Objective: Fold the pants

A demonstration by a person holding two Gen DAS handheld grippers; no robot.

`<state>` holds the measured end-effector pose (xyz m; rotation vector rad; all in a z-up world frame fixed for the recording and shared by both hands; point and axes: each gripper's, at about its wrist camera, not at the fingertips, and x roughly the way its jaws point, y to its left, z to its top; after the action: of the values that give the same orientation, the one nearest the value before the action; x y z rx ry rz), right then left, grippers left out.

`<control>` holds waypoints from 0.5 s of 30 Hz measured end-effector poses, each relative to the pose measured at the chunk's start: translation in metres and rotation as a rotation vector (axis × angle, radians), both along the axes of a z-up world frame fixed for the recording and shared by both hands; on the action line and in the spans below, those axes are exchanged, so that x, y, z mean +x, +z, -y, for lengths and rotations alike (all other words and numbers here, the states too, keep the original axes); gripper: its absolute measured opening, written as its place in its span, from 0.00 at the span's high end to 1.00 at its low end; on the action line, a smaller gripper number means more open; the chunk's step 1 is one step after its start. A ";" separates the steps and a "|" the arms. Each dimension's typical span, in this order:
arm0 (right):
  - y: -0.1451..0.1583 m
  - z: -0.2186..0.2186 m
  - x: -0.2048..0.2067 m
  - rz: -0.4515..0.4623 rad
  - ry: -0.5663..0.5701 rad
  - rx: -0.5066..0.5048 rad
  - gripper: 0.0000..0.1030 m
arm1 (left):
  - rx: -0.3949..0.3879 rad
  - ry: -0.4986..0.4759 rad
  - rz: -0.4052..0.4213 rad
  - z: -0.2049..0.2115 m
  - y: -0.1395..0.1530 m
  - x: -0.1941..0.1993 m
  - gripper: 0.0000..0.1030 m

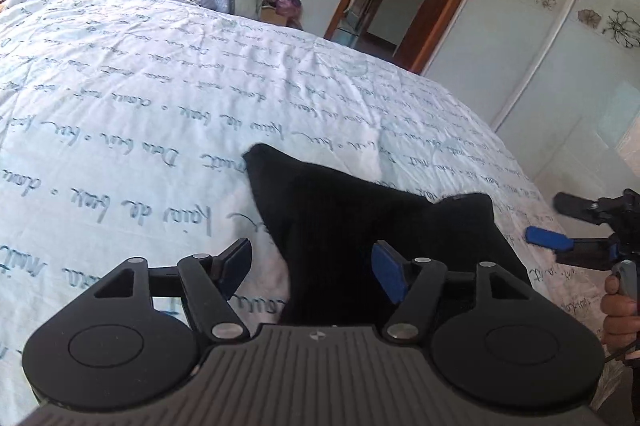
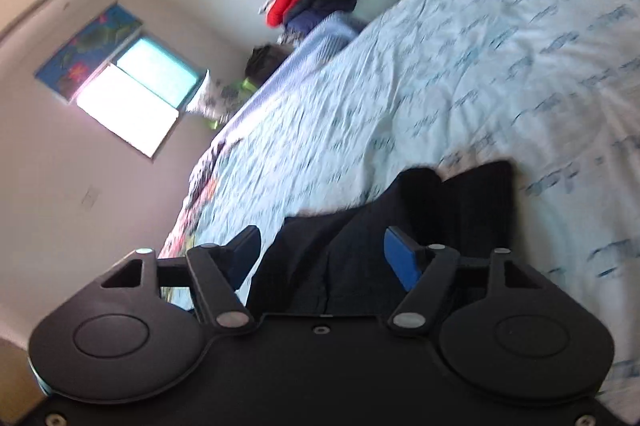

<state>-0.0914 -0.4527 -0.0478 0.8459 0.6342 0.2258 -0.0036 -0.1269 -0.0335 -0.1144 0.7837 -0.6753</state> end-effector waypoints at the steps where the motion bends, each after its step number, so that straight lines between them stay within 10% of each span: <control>1: -0.010 -0.004 0.004 -0.052 0.026 -0.001 0.31 | 0.013 -0.013 0.000 0.004 -0.006 -0.002 0.22; 5: -0.035 0.014 -0.014 -0.144 -0.028 0.004 0.38 | 0.107 0.007 0.007 0.002 -0.023 -0.009 0.24; 9: -0.008 0.043 -0.036 -0.004 -0.242 -0.034 0.29 | 0.080 0.058 0.096 -0.021 -0.004 -0.009 0.22; 15: 0.020 0.002 0.002 0.021 -0.377 -0.616 0.17 | 0.106 0.167 0.380 -0.018 0.031 -0.005 0.01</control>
<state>-0.0893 -0.4545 -0.0276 0.3522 0.4717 -0.2935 -0.0086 -0.1085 -0.0021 0.0450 0.4374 -0.4759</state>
